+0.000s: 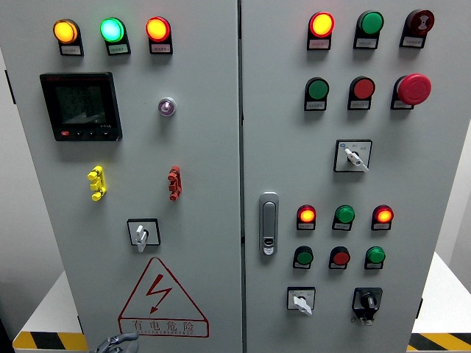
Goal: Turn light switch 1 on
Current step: 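Raise the left hand up toward the rotary switch above the warning sign, then grip the rotary switch knob with the left hand fingers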
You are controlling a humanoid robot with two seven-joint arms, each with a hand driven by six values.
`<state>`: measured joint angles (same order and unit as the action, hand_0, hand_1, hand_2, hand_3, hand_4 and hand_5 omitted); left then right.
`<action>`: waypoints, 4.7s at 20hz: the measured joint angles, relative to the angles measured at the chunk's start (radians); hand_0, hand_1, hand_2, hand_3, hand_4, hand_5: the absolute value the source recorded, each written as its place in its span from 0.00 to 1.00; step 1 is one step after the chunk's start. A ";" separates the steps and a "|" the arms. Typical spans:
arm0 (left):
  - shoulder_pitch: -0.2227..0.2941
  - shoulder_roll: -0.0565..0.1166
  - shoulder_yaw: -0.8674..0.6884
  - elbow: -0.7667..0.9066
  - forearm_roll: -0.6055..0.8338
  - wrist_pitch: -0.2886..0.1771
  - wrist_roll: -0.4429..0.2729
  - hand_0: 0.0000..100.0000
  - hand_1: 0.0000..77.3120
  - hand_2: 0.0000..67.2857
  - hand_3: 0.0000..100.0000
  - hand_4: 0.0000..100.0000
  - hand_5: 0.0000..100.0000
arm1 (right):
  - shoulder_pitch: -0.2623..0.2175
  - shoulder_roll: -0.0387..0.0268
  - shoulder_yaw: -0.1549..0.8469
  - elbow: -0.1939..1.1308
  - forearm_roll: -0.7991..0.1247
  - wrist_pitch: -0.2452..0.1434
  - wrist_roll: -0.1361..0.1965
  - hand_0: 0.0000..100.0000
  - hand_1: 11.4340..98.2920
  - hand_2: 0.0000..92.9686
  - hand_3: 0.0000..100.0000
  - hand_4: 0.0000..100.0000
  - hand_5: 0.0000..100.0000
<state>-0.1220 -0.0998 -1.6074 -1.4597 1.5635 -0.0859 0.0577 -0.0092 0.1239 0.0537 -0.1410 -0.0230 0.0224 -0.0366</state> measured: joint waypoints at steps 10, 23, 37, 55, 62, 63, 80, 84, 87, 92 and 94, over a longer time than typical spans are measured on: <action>-0.139 0.000 -0.005 -0.053 -0.092 0.001 0.169 0.00 0.48 0.51 0.78 0.98 0.73 | 0.000 -0.0009 0.000 0.000 0.000 0.000 0.000 0.00 0.10 0.00 0.20 0.19 0.10; -0.256 0.009 0.000 -0.136 -0.090 0.045 0.412 0.00 0.50 0.57 0.80 0.98 0.72 | 0.000 -0.0003 0.000 0.000 0.000 0.000 0.000 0.00 0.10 0.00 0.20 0.19 0.10; -0.315 0.015 0.000 -0.137 -0.081 0.172 0.461 0.00 0.74 0.61 0.82 1.00 0.73 | 0.000 -0.0006 0.000 0.000 0.000 0.000 0.000 0.00 0.10 0.00 0.20 0.19 0.10; -0.367 0.004 0.016 -0.157 -0.060 0.252 0.495 0.00 0.77 0.66 0.86 1.00 0.76 | 0.000 -0.0006 0.000 0.001 0.000 0.001 0.000 0.00 0.10 0.00 0.20 0.19 0.10; -0.385 0.000 0.020 -0.157 -0.060 0.269 0.528 0.00 0.76 0.67 0.87 1.00 0.77 | 0.000 -0.0011 0.000 0.000 0.000 0.000 0.000 0.00 0.10 0.00 0.20 0.19 0.10; -0.386 0.000 0.022 -0.157 -0.060 0.273 0.532 0.00 0.75 0.67 0.87 1.00 0.77 | 0.000 -0.0011 0.000 0.000 0.000 0.000 0.000 0.00 0.10 0.00 0.20 0.19 0.10; -0.422 0.000 0.023 -0.157 -0.014 0.277 0.603 0.00 0.71 0.71 0.88 1.00 0.78 | 0.000 -0.0009 0.000 0.000 0.000 0.000 0.000 0.00 0.10 0.00 0.20 0.19 0.10; -0.428 0.000 0.023 -0.156 -0.014 0.276 0.611 0.00 0.71 0.71 0.88 1.00 0.78 | 0.000 -0.0008 0.000 0.000 0.000 0.001 0.000 0.00 0.10 0.00 0.20 0.19 0.10; -0.428 0.000 0.023 -0.156 -0.013 0.276 0.623 0.00 0.70 0.72 0.88 1.00 0.78 | 0.000 -0.0009 0.000 0.000 0.000 0.001 0.000 0.00 0.10 0.00 0.20 0.19 0.10; -0.433 0.001 0.024 -0.153 -0.013 0.276 0.625 0.00 0.69 0.72 0.89 1.00 0.78 | 0.000 -0.0011 0.000 0.000 0.000 0.000 0.000 0.00 0.10 0.00 0.20 0.19 0.10; -0.433 0.002 0.024 -0.153 -0.013 0.276 0.626 0.00 0.69 0.72 0.89 1.00 0.78 | 0.000 -0.0012 0.000 0.000 0.000 0.000 0.000 0.00 0.10 0.00 0.20 0.19 0.10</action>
<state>-0.5552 -0.0982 -1.5830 -1.6123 1.5500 0.1902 0.6836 -0.0092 0.1227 0.0537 -0.1412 -0.0230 0.0224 -0.0370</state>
